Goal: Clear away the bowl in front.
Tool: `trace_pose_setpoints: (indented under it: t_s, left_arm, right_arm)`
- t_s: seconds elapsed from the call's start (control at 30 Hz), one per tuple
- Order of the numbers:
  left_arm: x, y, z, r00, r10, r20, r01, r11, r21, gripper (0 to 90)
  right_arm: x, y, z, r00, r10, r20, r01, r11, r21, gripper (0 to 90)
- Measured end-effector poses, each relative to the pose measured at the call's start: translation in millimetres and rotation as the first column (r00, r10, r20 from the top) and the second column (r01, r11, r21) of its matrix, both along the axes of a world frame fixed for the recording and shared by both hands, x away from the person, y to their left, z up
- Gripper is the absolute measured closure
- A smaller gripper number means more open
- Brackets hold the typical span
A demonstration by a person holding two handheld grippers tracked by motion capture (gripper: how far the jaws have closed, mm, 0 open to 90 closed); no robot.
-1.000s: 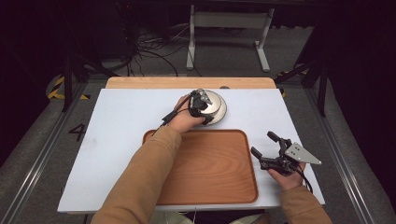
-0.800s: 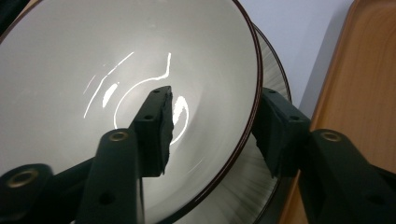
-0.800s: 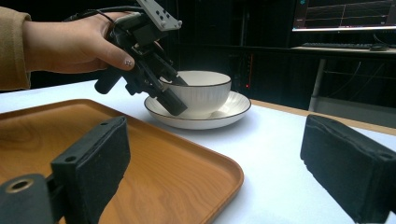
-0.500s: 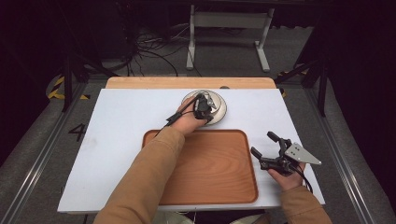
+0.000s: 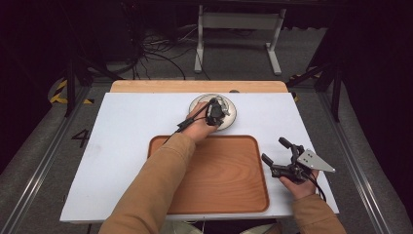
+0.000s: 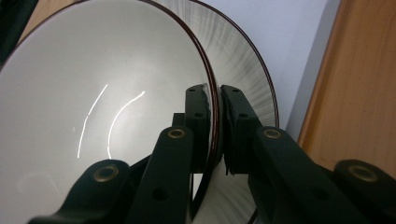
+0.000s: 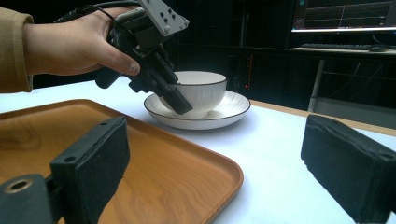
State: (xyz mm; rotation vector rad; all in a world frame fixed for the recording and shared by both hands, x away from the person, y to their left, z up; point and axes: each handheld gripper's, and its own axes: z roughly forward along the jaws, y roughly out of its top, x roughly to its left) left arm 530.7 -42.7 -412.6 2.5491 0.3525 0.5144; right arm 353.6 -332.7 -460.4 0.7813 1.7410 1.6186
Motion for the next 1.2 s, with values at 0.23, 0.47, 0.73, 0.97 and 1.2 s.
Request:
trace_pose_setpoints:
  t_s: [0.23, 0.47, 0.73, 0.97, 1.2]
  left_arm:
    - [-3.5, 3.9, 8.2, 1.0, 0.007, 0.003, -0.007, 1.0, 0.005, 82.1]
    - [-12.4, 10.0, 28.5, 0.9999, 0.0, 0.01, 0.001, 0.9993, -0.037, 82.1]
    - [-24.1, 14.5, 46.1, 0.9997, -0.002, 0.024, 0.003, 0.9985, -0.054, 82.2]
    - [-35.4, 18.3, 60.6, 0.9993, -0.004, 0.038, 0.007, 0.9969, -0.078, 82.2]
    - [-48.0, 23.7, 72.9, 0.9989, -0.019, 0.043, 0.023, 0.9956, -0.091, 82.1]
  right_arm:
    - [-0.1, 0.0, 0.0, 1.0, 0.0, 0.0, 0.0, 1.0, 0.0, 8.4]
    - [0.0, 0.0, 0.0, 1.0, -0.001, 0.0, 0.001, 1.0, -0.002, 8.5]
    - [0.1, 0.2, 0.1, 1.0, -0.005, -0.003, 0.005, 1.0, 0.006, 7.8]
    - [0.1, 0.1, 0.1, 1.0, -0.004, -0.003, 0.004, 1.0, 0.005, 7.5]
    - [0.1, 0.1, 0.1, 1.0, -0.002, -0.001, 0.002, 1.0, 0.003, 7.5]
